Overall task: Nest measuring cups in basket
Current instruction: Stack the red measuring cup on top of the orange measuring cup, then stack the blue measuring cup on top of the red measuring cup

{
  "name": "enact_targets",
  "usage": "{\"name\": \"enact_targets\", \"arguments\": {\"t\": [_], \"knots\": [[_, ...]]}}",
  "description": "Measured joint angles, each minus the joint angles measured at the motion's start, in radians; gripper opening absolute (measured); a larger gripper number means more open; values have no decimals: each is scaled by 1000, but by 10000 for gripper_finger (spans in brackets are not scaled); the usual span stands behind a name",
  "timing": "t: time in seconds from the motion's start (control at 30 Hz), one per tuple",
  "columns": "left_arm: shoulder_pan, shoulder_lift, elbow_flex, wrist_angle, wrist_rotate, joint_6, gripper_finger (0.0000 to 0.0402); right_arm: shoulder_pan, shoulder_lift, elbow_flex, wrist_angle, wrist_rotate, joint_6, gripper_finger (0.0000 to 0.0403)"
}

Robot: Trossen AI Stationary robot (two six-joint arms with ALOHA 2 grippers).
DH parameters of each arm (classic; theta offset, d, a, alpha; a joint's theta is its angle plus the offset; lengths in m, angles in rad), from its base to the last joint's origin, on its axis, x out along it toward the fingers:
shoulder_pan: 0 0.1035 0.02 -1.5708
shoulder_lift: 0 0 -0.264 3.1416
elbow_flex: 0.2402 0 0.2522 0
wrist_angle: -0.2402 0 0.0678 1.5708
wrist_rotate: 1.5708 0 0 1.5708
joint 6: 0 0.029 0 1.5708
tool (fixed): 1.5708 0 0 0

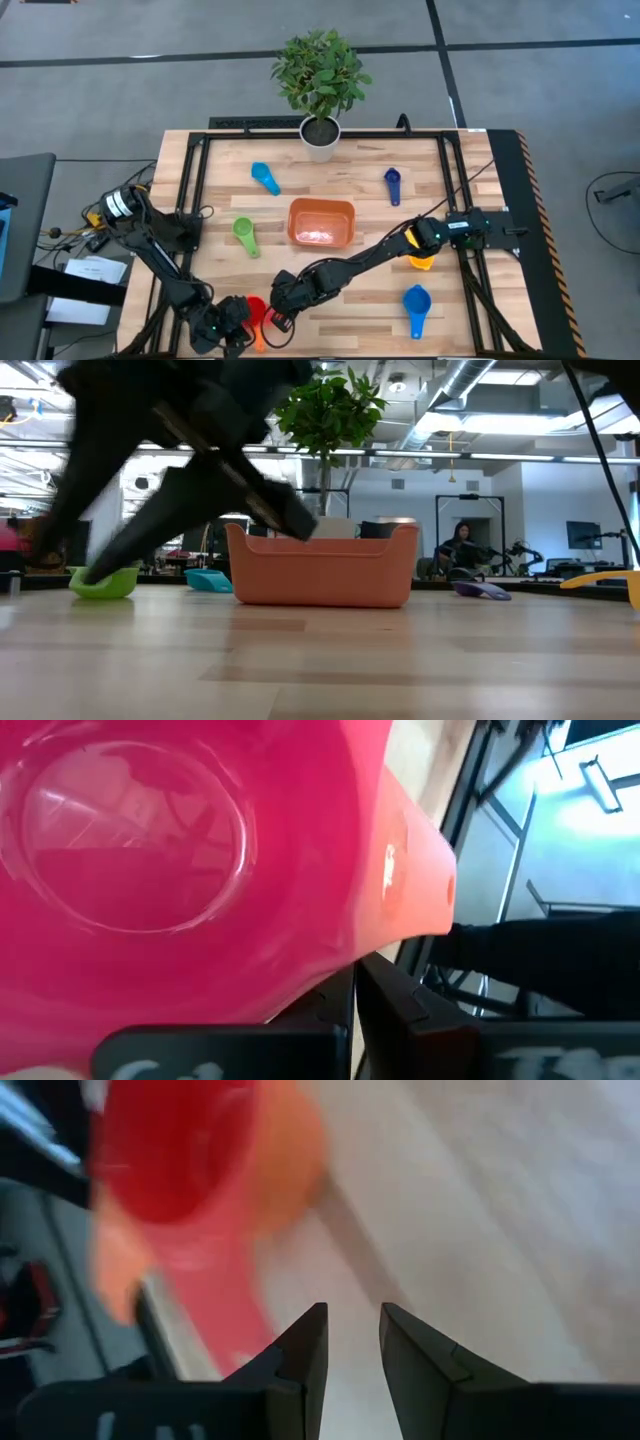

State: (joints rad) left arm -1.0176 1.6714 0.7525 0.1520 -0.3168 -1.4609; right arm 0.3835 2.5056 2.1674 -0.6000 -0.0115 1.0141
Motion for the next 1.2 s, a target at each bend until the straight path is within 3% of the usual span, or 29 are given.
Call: {"name": "enact_targets", "arguments": {"t": [0.9,1.2], "knots": [[144,0,0,26,78,49,0,1,3,-1,131,-166,-28,118],[120,-3,0,31,201,0,0,-8,-9,-2,66,-174,-52,118]]}}
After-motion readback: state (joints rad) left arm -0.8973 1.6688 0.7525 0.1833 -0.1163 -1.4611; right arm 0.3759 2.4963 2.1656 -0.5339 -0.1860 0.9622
